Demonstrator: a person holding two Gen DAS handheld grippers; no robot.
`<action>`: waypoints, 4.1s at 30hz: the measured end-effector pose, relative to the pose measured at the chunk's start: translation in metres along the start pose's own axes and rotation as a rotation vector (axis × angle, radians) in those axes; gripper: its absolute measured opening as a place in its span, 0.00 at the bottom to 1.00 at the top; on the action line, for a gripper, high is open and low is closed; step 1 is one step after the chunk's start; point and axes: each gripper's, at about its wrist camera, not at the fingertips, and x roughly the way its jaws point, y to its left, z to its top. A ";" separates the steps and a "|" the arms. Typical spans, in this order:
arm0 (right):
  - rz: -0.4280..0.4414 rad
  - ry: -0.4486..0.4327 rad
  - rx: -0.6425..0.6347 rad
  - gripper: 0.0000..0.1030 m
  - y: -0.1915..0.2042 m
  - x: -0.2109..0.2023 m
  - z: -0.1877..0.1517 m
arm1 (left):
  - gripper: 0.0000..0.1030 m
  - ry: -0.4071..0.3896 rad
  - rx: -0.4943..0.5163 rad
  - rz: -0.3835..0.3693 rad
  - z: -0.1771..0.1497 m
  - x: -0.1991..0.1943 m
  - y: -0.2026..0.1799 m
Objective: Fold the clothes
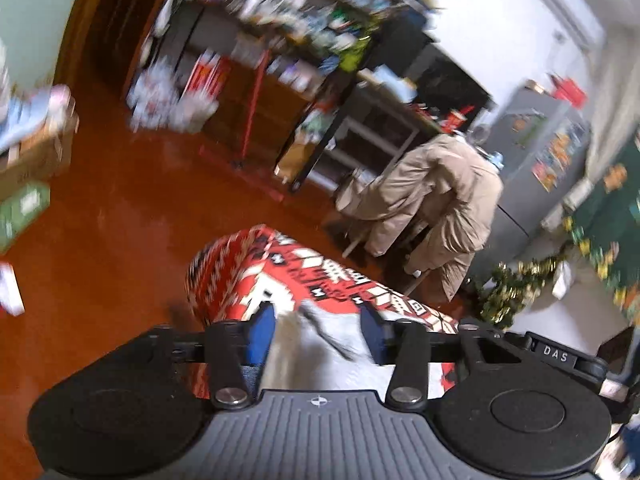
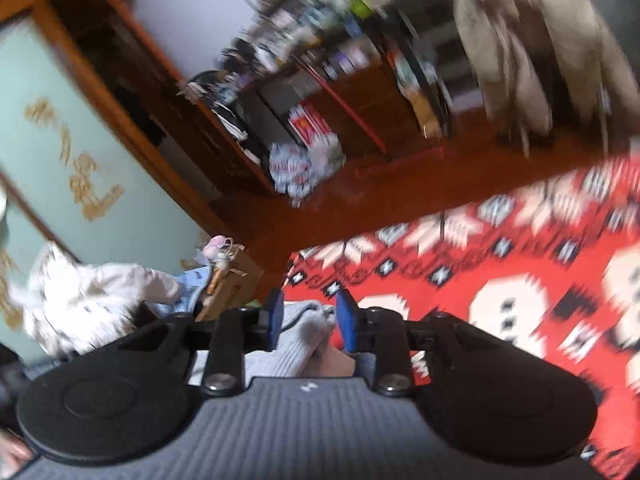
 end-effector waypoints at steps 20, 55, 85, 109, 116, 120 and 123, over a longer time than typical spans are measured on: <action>0.081 0.063 -0.273 0.17 0.083 -0.041 -0.098 | 0.07 0.130 0.214 0.051 -0.058 -0.012 -0.030; 0.049 0.156 -0.281 0.54 0.080 -0.177 -0.110 | 0.24 0.031 0.288 0.332 -0.121 -0.092 -0.127; -0.161 0.160 -0.335 0.99 0.081 -0.334 -0.062 | 0.72 0.040 0.094 0.484 -0.136 -0.156 -0.208; -0.251 0.213 -0.361 0.99 0.078 -0.312 -0.131 | 0.77 0.107 0.136 0.499 -0.188 -0.144 -0.173; -0.245 0.219 -0.365 0.99 0.078 -0.310 -0.132 | 0.77 0.107 0.150 0.496 -0.190 -0.143 -0.176; -0.244 0.221 -0.365 0.99 0.078 -0.309 -0.133 | 0.77 0.111 0.156 0.492 -0.191 -0.142 -0.178; -0.243 0.222 -0.365 0.99 0.078 -0.308 -0.133 | 0.78 0.114 0.154 0.493 -0.192 -0.141 -0.177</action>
